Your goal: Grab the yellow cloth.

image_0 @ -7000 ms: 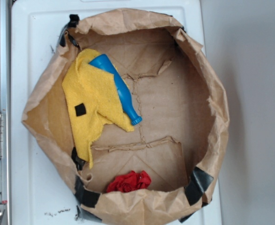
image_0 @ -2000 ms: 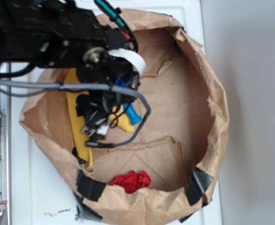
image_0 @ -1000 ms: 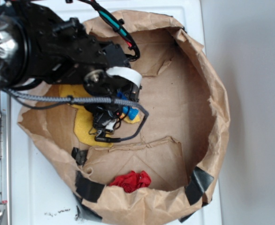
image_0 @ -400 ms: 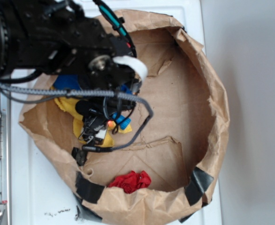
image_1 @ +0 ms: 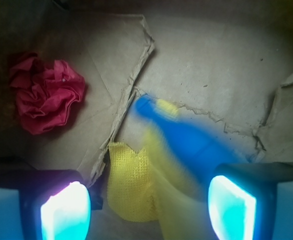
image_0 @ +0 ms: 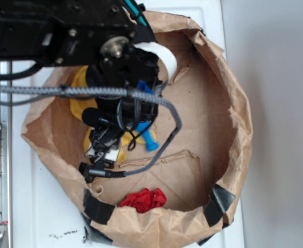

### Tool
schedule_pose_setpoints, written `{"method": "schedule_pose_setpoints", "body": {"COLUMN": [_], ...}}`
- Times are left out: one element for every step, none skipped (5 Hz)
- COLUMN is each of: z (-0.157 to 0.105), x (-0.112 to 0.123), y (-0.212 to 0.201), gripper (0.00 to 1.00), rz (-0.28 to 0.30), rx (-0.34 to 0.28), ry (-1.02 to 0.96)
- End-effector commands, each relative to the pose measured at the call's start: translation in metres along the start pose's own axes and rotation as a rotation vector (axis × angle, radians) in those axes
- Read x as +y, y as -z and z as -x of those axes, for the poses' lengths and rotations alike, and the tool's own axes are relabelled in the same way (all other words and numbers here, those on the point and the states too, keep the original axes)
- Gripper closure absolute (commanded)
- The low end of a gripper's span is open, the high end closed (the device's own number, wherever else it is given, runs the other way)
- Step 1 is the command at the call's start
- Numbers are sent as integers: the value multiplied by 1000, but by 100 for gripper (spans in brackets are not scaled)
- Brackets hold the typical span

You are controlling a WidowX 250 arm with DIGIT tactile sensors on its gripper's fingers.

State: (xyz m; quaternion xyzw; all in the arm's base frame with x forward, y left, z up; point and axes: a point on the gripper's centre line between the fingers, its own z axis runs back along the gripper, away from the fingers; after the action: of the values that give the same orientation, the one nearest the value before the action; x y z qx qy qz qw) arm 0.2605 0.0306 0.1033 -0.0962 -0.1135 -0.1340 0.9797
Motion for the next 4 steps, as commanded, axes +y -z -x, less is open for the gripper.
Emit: {"method": "schedule_pose_setpoints", "body": {"z": [-1, 6, 5, 3], "x": [-1, -10, -17, -8], "y": [1, 9, 21, 29], "gripper": [0, 0, 0, 0], "rz": [-33, -18, -108, -136], "rx": [-33, -22, -24, -69], "ry": [60, 115, 10, 14]}}
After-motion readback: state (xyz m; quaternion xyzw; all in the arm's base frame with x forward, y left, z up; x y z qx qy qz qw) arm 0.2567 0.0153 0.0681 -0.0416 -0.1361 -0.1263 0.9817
